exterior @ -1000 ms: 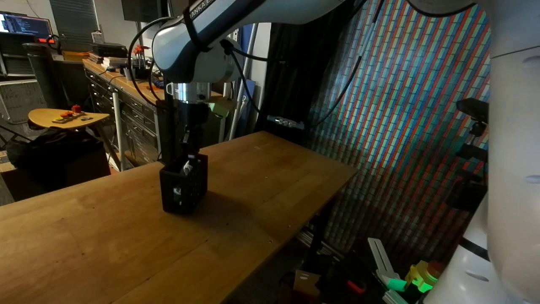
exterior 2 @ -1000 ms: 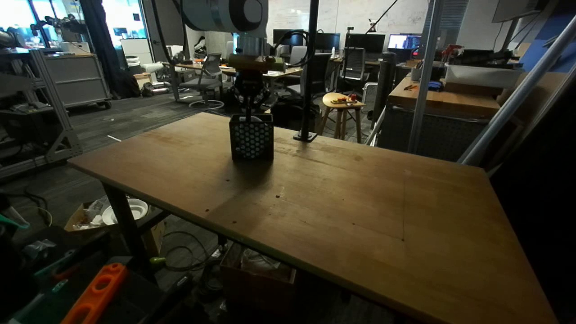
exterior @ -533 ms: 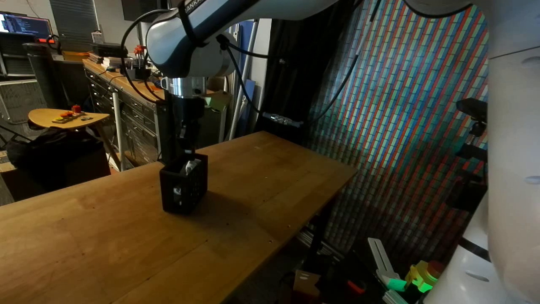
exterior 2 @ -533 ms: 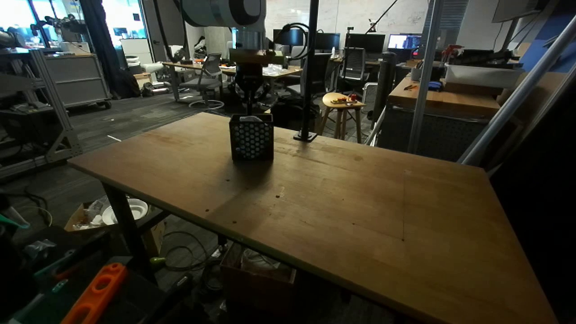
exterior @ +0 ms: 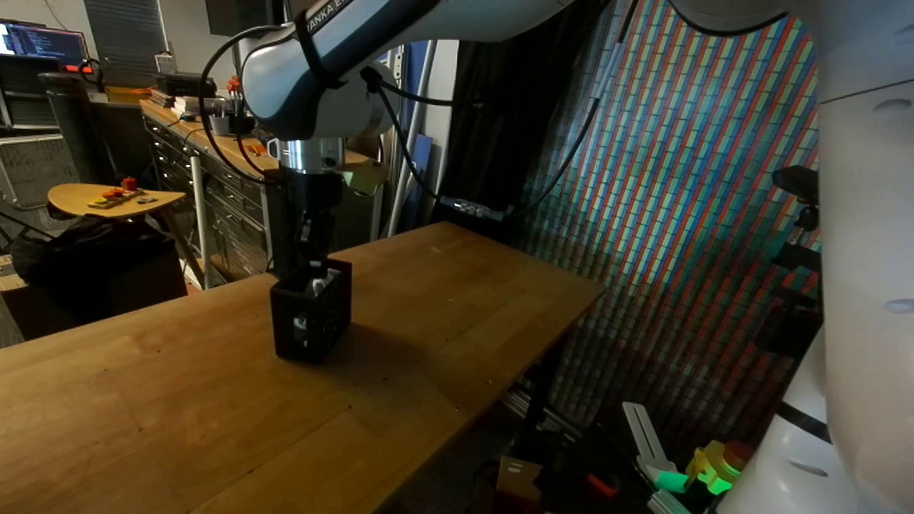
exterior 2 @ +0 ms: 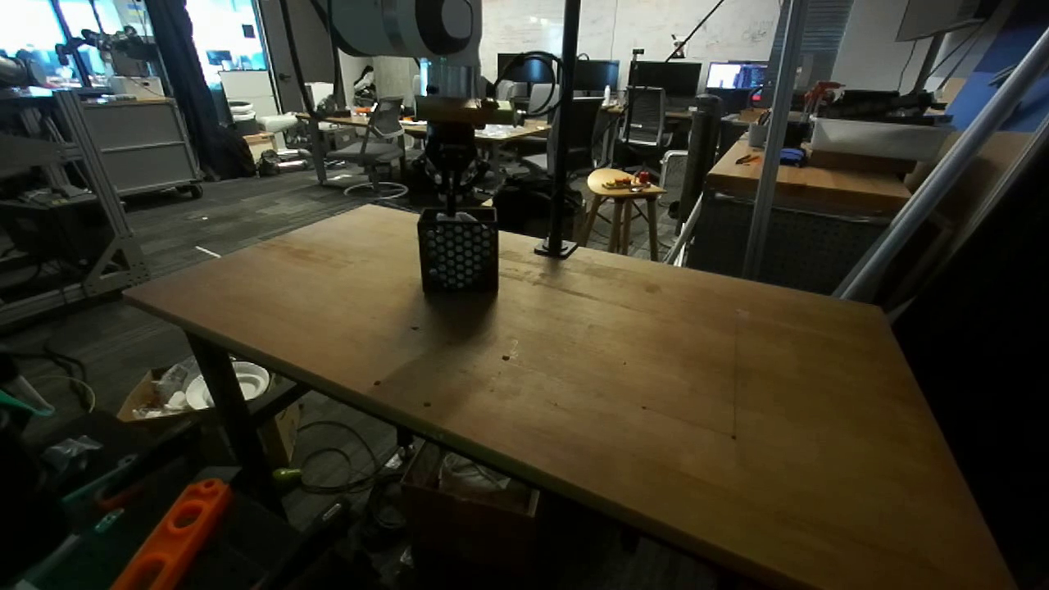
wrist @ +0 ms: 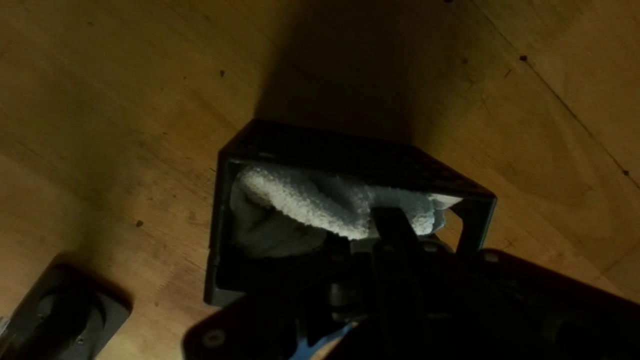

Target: Put the white towel in the basket.

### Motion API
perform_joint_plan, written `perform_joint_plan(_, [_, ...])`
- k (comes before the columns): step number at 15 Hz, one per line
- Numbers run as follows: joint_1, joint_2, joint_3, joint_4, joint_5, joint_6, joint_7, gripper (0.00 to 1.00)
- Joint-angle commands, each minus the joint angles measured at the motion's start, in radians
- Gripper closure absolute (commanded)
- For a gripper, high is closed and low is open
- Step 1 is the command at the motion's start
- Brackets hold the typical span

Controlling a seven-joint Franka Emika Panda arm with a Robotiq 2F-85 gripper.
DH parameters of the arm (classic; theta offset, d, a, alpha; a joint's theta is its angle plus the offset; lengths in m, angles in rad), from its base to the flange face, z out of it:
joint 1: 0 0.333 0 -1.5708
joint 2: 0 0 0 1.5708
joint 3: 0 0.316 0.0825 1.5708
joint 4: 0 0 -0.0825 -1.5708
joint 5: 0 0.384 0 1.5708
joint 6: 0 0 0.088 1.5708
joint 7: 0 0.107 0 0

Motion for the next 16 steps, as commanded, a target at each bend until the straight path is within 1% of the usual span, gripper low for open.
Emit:
perform_joint_plan(1, [-0.003, 0.021, 0.004, 0.034, -0.009, -0.014, -0.01, 1.0])
perform_joint_plan(9, [-0.017, 0.086, 0.015, 0.044, 0.015, 0.002, -0.033, 1.0])
perform_joint_plan(16, [-0.043, 0.185, 0.032, 0.103, 0.054, 0.0, -0.088, 1.0])
